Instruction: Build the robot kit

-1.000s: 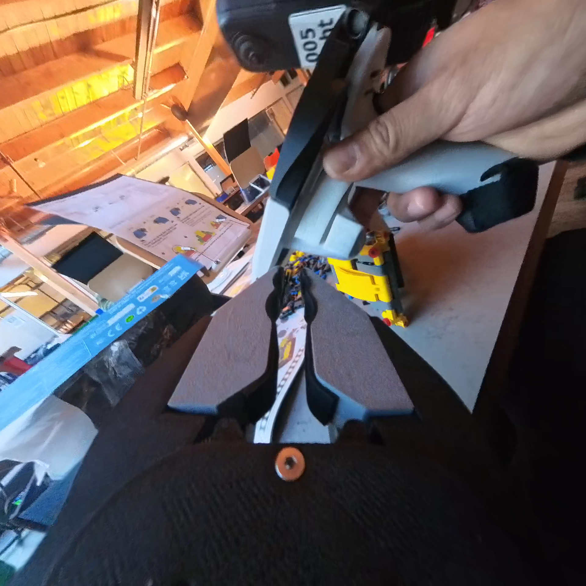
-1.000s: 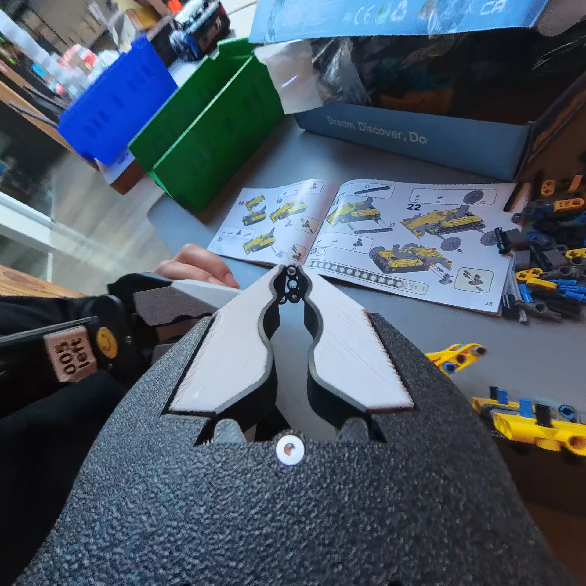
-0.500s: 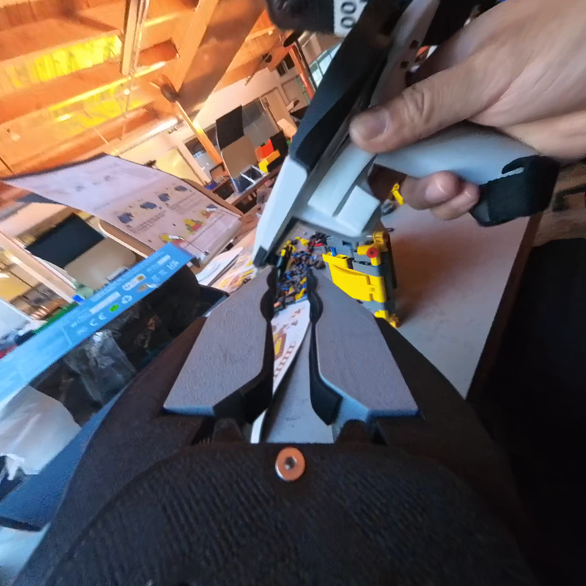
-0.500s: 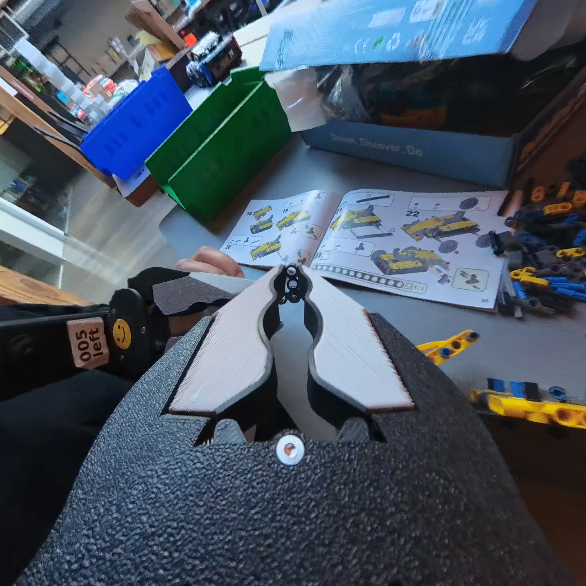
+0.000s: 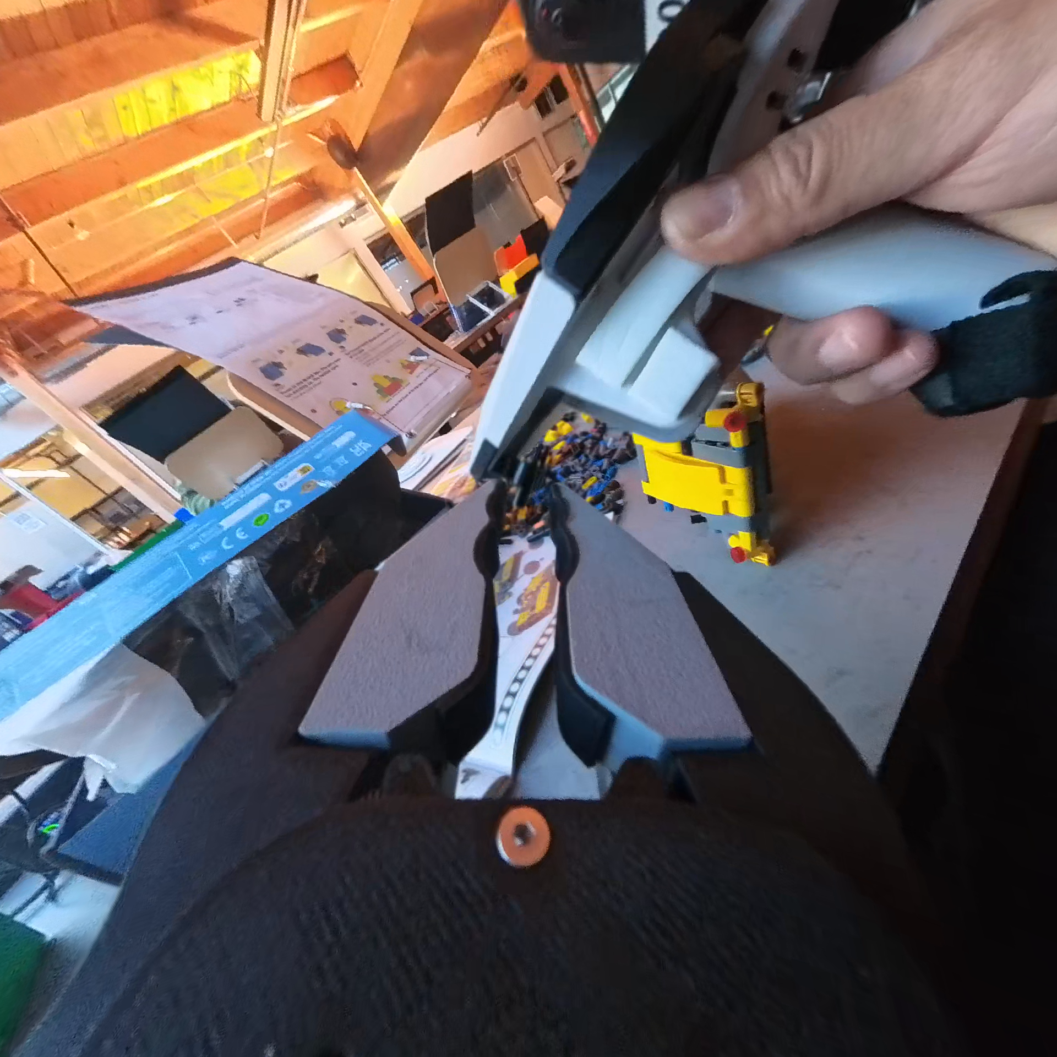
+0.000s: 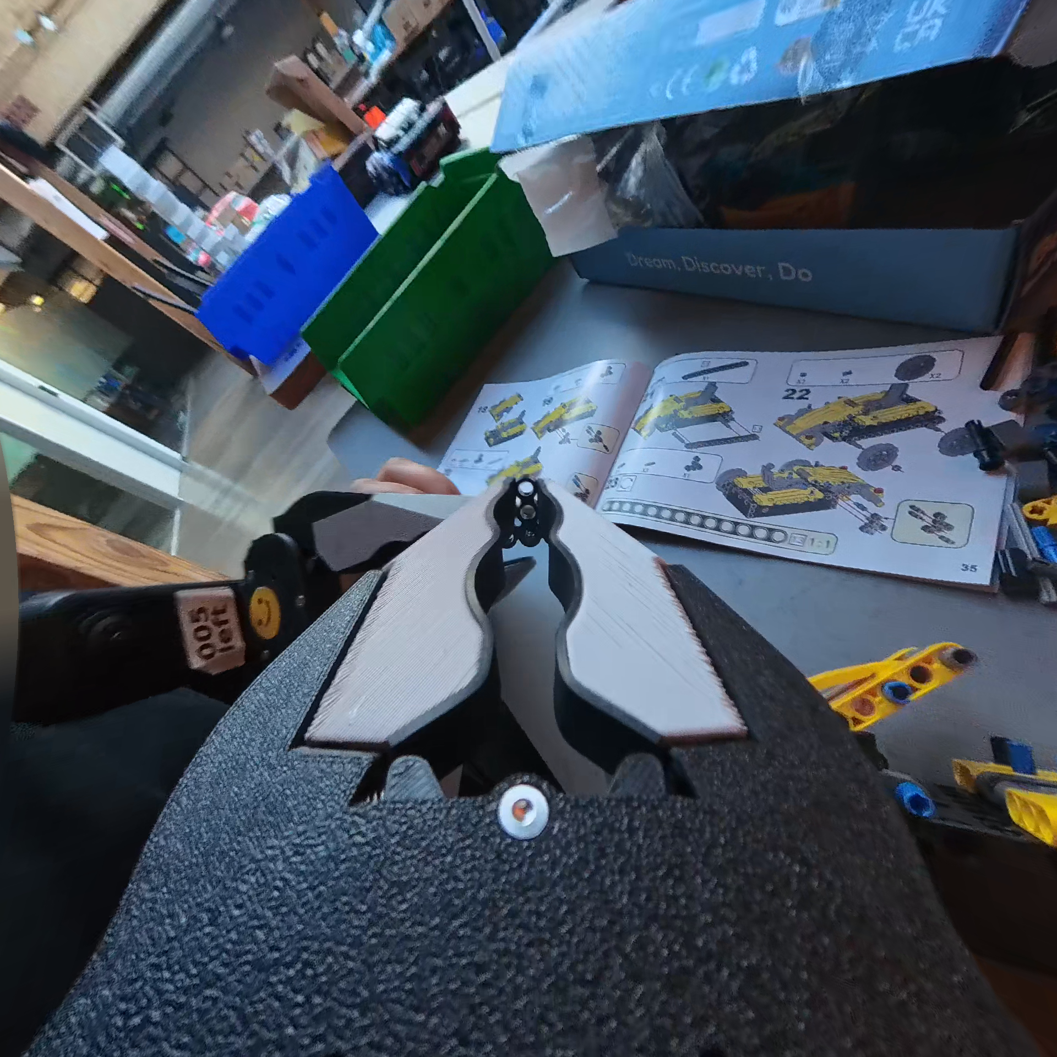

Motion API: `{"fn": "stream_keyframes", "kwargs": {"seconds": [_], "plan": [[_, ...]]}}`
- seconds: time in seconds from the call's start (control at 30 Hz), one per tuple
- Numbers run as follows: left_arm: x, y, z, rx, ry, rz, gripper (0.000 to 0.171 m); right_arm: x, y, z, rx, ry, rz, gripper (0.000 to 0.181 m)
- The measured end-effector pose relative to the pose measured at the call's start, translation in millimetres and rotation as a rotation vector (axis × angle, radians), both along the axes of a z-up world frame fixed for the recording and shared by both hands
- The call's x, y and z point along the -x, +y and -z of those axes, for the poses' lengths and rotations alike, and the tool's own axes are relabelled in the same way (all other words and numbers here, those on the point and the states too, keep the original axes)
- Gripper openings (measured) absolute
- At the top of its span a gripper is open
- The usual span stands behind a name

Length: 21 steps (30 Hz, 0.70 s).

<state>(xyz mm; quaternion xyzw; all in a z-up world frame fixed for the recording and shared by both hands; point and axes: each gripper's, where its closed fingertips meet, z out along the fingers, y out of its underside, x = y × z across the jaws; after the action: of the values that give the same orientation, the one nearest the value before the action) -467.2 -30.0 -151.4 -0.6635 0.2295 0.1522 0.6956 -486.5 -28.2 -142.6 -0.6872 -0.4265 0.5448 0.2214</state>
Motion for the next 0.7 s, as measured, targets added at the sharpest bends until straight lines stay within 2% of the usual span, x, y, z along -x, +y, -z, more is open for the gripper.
{"fn": "stream_keyframes", "kwargs": {"seconds": [0.17,0.27,0.43,0.7], "plan": [[2.5,0.8,0.3,0.045,-0.142,0.040,0.016,-6.4,-5.2,-9.3,-0.062,0.056,-0.060,0.006],[6.9,1.0,-2.0,0.043,-0.172,0.044,0.019,-3.5,-15.3,-15.9,-0.112,0.088,-0.115,0.006],[7.1,0.9,-1.8,0.060,-0.263,0.099,0.022,8.0,-30.9,-6.2,-0.238,0.058,-0.176,0.008],[11.6,0.8,1.9,0.102,-0.353,0.160,0.020,16.1,-31.5,-4.7,-0.228,0.067,-0.203,0.008]]}}
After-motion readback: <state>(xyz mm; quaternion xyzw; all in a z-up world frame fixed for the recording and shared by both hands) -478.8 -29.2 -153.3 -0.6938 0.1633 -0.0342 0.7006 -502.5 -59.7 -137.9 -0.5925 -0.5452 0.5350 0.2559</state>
